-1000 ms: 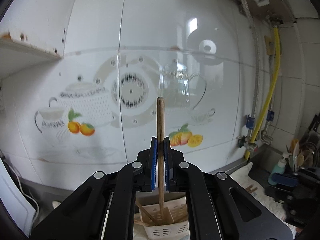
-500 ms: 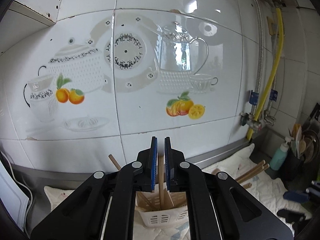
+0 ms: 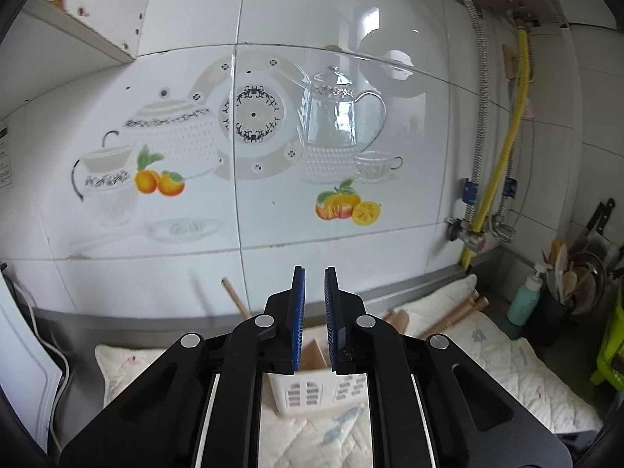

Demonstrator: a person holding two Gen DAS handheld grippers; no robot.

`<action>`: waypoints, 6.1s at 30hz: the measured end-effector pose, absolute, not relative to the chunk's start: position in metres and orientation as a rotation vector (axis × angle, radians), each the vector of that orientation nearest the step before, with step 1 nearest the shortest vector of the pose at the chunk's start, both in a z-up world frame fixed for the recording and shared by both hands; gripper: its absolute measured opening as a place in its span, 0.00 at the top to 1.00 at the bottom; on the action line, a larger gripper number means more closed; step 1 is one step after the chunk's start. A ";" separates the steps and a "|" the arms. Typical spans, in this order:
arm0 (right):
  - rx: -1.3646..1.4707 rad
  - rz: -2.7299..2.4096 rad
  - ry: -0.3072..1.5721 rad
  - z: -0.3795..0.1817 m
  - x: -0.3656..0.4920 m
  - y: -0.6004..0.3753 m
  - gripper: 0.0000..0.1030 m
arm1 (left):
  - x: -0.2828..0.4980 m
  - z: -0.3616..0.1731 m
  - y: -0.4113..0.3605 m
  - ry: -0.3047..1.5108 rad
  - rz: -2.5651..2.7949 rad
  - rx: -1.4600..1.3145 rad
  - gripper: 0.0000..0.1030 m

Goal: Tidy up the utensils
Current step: 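Bring both open tools back down over the last two chopsticks, then close the right tool on one chopstick while the left tool grasps the other, then lift both held chopsticks upright and carry them over the white holder, then open the right tool into the holder while the left tool releases its chopstick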

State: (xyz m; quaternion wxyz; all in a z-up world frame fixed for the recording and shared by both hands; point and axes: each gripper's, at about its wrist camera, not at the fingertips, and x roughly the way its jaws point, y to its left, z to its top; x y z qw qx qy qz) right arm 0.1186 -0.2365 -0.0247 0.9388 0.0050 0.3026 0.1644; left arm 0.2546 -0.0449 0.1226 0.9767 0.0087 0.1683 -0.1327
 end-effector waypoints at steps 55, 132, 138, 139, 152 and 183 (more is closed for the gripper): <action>0.090 0.185 0.737 -0.090 0.070 -0.239 0.94 | 0.087 -0.086 -0.075 0.713 -0.340 -0.051 0.44; -0.095 0.294 0.453 0.110 0.161 -0.253 0.94 | 0.156 0.000 -0.050 0.586 -0.396 -0.042 0.95; -0.136 0.274 0.467 0.118 0.198 -0.241 0.94 | 0.166 0.018 -0.043 0.550 -0.392 -0.037 0.95; -0.148 0.268 0.473 0.117 0.206 -0.238 0.94 | 0.167 0.022 -0.043 0.540 -0.392 -0.034 0.95; -0.172 0.245 0.588 0.089 0.270 -0.225 0.94 | 0.181 0.093 -0.034 0.385 -0.369 -0.001 0.95; -0.199 0.264 0.498 0.096 0.255 -0.228 0.53 | 0.281 0.098 -0.051 0.479 -0.283 0.033 0.95</action>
